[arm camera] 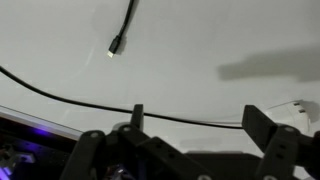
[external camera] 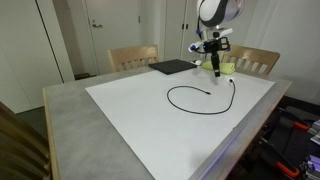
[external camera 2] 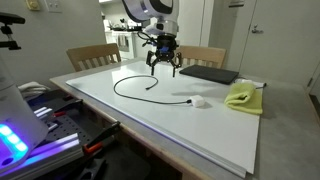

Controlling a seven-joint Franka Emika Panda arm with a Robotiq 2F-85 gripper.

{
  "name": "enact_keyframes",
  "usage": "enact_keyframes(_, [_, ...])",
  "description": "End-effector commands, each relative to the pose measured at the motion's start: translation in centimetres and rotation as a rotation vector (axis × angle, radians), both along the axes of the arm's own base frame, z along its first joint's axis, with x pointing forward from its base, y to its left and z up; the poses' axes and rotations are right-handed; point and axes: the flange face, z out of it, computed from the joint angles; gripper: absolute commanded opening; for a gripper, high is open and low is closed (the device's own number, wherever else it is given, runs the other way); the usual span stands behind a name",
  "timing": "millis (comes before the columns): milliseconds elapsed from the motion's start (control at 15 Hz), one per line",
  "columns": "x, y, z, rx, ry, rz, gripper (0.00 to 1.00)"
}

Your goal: Put the charging cable in circular form.

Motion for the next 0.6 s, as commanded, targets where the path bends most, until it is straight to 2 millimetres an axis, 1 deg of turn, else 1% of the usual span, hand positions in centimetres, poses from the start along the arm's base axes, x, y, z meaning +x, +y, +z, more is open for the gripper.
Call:
enact_keyframes(0, [0.07, -0.16, 0.13, 0.002, 0.000, 0.008, 1.00])
enact_keyframes(200, [-0.06, 0.23, -0.03, 0.008, 0.000, 0.037, 1.00])
enact_keyframes(400, [-0.54, -0.44, -0.03, 0.008, 0.025, 0.162, 1.00])
enact_keyframes(533, [-0.81, -0.73, 0.01, -0.026, 0.056, 0.275, 1.00])
